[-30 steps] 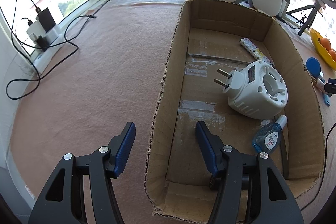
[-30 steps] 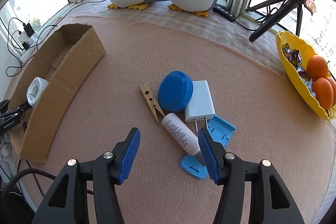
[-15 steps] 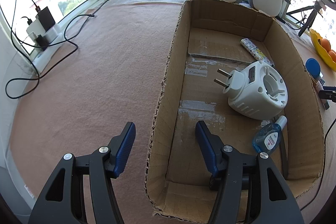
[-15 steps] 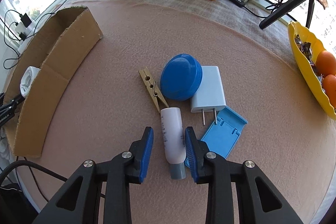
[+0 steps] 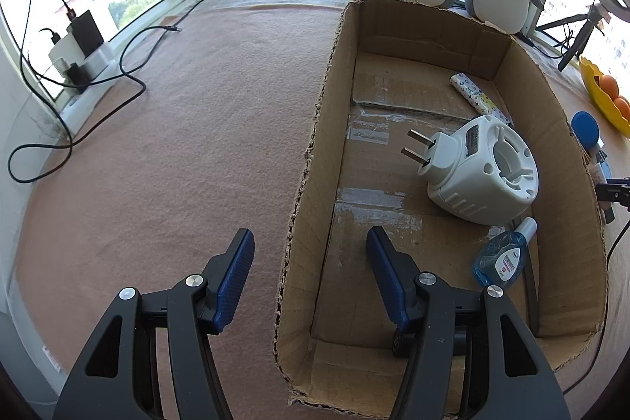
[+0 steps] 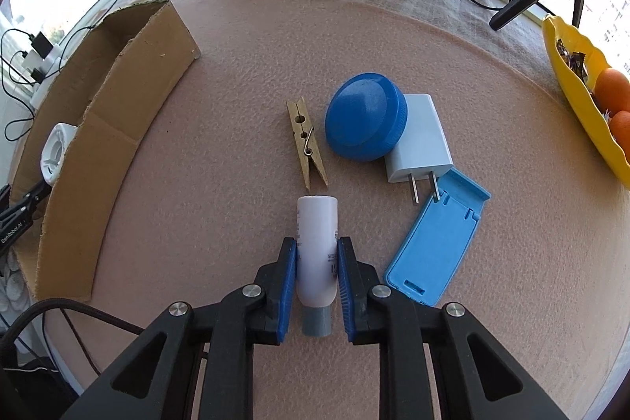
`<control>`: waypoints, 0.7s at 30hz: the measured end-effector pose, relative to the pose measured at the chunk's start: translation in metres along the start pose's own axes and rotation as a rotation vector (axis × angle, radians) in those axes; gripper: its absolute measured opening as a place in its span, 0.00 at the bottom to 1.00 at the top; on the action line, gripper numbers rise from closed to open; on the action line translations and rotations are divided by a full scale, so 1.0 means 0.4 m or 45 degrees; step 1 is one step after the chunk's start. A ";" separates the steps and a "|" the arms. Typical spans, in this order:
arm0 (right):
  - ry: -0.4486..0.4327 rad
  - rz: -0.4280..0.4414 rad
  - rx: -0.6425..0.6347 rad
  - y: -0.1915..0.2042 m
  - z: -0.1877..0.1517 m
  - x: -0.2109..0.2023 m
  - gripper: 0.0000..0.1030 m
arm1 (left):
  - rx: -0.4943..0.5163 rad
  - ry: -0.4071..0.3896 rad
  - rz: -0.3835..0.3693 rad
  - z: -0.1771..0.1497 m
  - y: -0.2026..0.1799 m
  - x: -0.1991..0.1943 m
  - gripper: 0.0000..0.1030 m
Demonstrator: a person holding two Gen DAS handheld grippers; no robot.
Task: Organize rigid objects
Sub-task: 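Carry the lotion tube into the box and open the right gripper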
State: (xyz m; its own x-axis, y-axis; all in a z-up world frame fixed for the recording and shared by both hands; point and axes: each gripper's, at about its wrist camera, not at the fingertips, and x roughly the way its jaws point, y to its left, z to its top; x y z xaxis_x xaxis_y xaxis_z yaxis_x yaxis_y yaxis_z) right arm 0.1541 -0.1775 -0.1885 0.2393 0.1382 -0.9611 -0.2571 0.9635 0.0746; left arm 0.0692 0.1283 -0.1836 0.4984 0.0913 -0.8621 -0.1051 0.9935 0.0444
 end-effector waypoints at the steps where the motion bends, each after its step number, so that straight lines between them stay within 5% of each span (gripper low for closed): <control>1: -0.012 0.003 0.007 0.004 -0.003 -0.007 0.18 | -0.001 -0.001 -0.001 0.000 0.000 0.000 0.58; 21: -0.335 0.168 -0.029 0.220 0.089 -0.208 0.18 | -0.005 -0.006 -0.010 0.001 -0.004 -0.002 0.58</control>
State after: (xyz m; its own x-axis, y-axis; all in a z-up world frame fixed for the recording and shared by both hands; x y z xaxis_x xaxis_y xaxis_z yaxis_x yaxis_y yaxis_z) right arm 0.1449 -0.0961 -0.0924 0.4363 0.3197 -0.8411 -0.3223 0.9282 0.1857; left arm 0.0694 0.1268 -0.1828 0.5031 0.0835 -0.8602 -0.1044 0.9939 0.0354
